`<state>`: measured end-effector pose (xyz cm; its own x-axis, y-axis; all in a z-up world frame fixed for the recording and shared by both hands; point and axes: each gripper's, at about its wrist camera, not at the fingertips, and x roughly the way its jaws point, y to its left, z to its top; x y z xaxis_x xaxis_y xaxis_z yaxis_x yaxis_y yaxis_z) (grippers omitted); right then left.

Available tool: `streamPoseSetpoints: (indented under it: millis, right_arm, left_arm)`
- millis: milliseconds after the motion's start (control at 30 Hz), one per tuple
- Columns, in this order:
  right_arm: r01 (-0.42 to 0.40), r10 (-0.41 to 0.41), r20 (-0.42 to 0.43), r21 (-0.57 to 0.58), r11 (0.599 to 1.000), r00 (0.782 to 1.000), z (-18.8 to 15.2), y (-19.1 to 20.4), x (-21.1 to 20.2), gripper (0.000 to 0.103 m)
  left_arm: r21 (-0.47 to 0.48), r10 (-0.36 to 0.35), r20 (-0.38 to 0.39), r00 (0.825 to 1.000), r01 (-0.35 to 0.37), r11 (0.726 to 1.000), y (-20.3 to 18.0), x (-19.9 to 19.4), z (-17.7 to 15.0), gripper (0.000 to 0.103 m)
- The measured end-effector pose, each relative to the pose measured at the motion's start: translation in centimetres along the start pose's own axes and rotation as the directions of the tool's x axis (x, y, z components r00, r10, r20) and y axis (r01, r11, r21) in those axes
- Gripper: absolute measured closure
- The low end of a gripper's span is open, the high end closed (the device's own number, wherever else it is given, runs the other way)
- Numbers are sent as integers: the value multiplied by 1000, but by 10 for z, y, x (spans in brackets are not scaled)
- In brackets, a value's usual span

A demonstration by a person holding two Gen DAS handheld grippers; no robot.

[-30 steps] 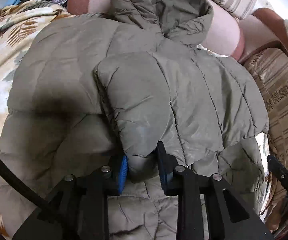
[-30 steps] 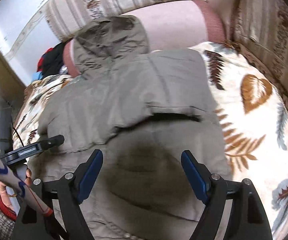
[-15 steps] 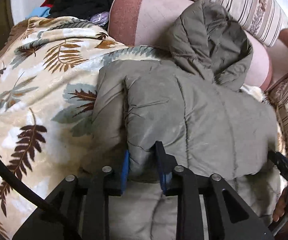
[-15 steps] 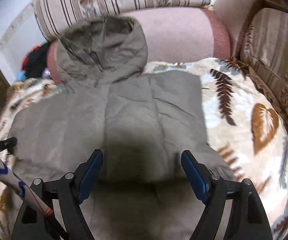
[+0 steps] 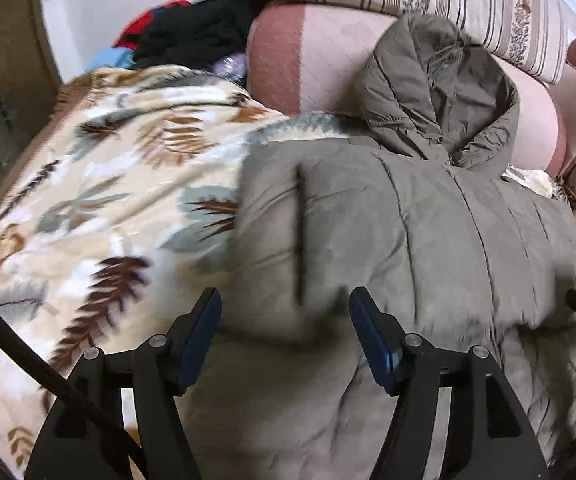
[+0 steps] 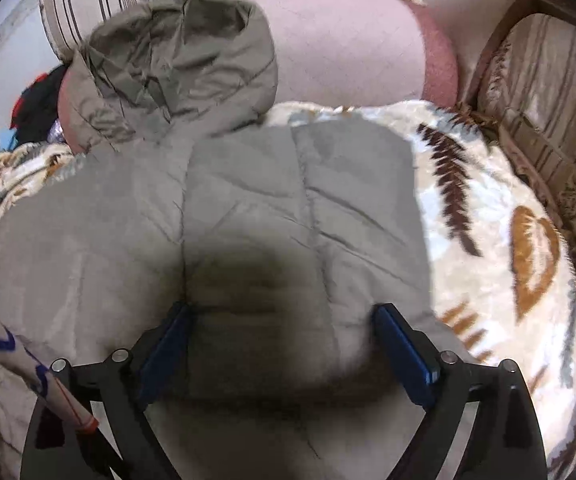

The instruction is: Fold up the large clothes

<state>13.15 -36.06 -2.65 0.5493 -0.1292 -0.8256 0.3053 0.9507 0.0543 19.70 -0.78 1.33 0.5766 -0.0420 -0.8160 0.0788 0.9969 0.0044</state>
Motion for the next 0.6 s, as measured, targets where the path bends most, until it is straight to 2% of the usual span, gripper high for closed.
streamPoseSetpoints:
  millis: [233,400,500,567,600]
  right_arm:
    - [-24,25,-21,25,999,999,-58,-30,-54,8]
    - [86,-85,-25,39,995,996,-107,-71,-83,8]
    - [122,-116,-76,71,990,990,-129,-95,-86,8]
    - [126,-115,-106,98,987,988,-140,-105,-86,11]
    - [115,-101,-130,107,988,986,-148,-109,-85,22]
  left_arm:
    - [-13,29,-8,1000,-29,1000,40,-37,-54,36]
    - [-71,-44,-97,994,38,997,69,-31,-95,35]
    - [-91,-102,-151,983,89,992,73,-24,-115,35]
    - [-110,-148,-181,972,129,986,70,-21,-126,45]
    - [-142,-187,-200,962,161,977,68,-19,-134,55]
